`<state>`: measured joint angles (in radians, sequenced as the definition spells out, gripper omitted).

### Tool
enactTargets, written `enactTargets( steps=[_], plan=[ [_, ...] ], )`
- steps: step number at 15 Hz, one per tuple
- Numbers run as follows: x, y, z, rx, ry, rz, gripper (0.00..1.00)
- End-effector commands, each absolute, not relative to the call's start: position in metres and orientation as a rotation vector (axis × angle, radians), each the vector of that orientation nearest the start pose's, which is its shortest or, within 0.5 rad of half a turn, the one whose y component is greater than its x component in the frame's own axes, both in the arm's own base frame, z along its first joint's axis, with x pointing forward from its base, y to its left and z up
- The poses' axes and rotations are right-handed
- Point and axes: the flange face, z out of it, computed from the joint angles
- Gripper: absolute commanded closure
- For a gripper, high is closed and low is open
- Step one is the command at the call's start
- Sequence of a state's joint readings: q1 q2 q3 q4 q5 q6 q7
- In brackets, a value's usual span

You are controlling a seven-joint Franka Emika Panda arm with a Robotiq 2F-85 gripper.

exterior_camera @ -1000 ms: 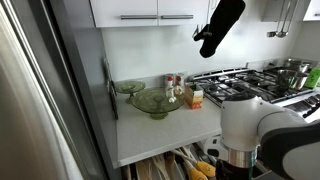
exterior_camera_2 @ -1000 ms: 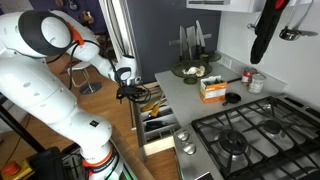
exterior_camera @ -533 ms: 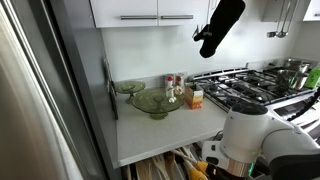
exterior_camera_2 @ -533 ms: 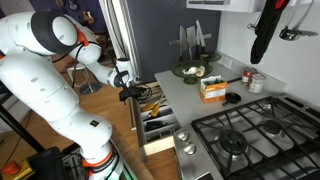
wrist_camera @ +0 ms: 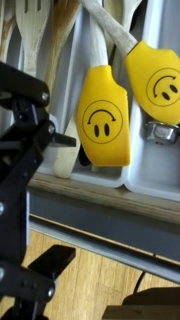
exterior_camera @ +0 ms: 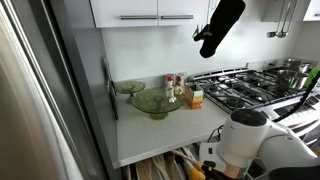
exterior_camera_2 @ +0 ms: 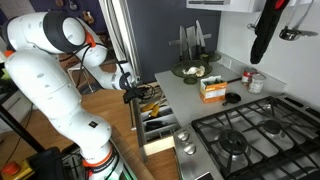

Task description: Open the top drawer and put the silicone spatula in it then close it

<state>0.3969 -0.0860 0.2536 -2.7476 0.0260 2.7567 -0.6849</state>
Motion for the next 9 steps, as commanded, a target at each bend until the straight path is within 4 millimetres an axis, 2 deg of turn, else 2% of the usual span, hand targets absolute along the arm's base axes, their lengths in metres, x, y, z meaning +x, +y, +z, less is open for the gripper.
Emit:
enactTargets(
  steps=[1, 9],
  plan=[
    [0.3264, 0.242, 0.2475, -2.514, -1.969, -0.198, 0.0],
    [0.3337, 0.2345, 0.2413, -2.572, -1.973, -0.271, 0.0]
  ],
)
